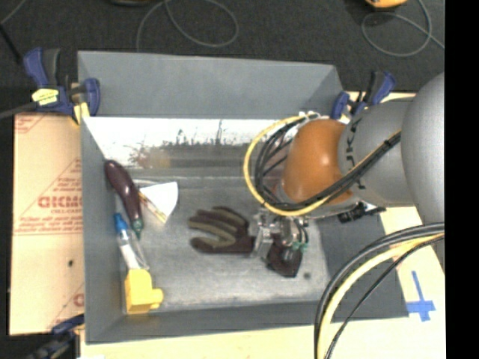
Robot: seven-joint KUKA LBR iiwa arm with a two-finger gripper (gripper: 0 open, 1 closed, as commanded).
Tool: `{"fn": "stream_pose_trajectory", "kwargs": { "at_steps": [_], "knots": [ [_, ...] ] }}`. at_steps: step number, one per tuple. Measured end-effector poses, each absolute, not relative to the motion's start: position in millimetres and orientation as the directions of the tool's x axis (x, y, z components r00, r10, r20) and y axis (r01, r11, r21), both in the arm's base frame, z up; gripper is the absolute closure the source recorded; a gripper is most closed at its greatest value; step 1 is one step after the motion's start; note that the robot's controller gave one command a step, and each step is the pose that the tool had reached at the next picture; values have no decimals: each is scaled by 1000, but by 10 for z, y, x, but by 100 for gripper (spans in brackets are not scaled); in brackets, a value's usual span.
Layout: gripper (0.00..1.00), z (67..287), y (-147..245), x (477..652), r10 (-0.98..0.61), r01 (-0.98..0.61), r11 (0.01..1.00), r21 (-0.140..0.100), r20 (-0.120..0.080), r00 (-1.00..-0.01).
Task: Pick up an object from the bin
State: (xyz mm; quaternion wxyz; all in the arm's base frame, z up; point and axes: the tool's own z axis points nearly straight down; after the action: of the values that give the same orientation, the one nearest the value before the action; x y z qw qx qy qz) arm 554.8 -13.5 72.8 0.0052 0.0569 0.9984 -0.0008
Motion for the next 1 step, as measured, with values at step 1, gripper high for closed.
{"fn": "stream_pose_trajectory", "kwargs": {
  "at_steps": [1],
  "knots": [
    [100,760,-135,5541,113,113,994,-1,-10,-993]
  ]
}}
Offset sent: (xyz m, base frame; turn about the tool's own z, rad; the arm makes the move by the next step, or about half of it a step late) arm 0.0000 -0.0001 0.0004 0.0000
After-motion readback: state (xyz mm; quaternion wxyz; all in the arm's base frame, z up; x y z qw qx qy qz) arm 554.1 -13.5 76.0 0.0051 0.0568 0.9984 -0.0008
